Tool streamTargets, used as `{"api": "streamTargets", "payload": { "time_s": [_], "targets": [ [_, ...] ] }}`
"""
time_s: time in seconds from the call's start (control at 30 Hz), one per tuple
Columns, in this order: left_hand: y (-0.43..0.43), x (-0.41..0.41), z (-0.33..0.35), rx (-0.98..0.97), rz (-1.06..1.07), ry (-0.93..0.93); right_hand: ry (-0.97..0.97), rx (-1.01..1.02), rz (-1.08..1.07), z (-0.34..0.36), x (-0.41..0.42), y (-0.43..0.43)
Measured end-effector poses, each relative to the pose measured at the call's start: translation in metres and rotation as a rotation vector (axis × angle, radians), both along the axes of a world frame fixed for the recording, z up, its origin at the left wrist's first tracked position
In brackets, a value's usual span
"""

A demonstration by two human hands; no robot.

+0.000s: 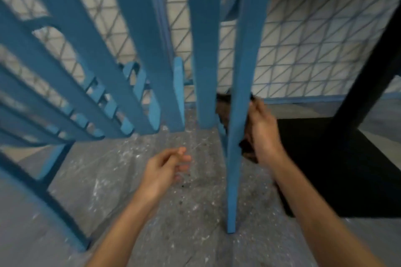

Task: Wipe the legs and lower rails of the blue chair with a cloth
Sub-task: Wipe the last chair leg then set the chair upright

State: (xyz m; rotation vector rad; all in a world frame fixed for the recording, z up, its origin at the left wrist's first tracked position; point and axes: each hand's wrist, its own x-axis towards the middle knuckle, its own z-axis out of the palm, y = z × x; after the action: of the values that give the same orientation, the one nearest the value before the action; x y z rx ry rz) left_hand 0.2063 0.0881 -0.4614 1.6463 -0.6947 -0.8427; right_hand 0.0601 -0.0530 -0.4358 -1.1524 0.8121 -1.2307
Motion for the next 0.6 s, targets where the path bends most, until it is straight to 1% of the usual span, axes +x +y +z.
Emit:
{"api": "streamTargets", "payload": {
  "time_s": [0.07,0.1,0.13,0.2,0.27,0.3,0.37,0.47,0.53,0.57,0.6],
  "targets": [
    [0.015,0.018,0.009,-0.079,0.194,0.007,-0.043,0.067,0.183,0.027,0.011,0.0],
    [0.02,0.025,0.012,-0.126,0.291,-0.026,-0.066,0.111,0.281,0.035,0.009,0.001],
    [0.029,0.035,0.014,-0.165,0.388,-0.086,-0.07,0.155,0.326,0.042,0.009,0.004],
    [0.046,0.05,0.016,-0.139,0.476,-0.297,-0.076,0.181,0.294,0.045,0.013,0.013],
    [0.05,0.052,0.019,-0.063,0.448,-0.477,-0.041,0.202,0.21,0.044,0.014,0.023],
    [0.048,0.049,0.021,-0.064,0.425,-0.51,-0.022,0.222,0.169,0.044,0.013,0.027],
    [0.036,0.038,0.028,-0.101,0.419,-0.51,-0.018,0.261,0.172,0.049,0.015,0.034],
    [0.015,0.017,0.045,-0.086,0.491,-0.421,-0.012,0.333,0.243,0.053,0.015,0.041],
    [0.014,0.006,0.056,-0.054,0.545,-0.379,-0.008,0.368,0.217,0.055,0.013,0.047],
    [0.014,0.005,0.062,-0.066,0.572,-0.335,-0.005,0.373,0.193,0.056,0.013,0.05],
    [0.015,0.005,0.069,-0.106,0.598,-0.245,-0.005,0.363,0.173,0.054,0.012,0.05]
  ]
}}
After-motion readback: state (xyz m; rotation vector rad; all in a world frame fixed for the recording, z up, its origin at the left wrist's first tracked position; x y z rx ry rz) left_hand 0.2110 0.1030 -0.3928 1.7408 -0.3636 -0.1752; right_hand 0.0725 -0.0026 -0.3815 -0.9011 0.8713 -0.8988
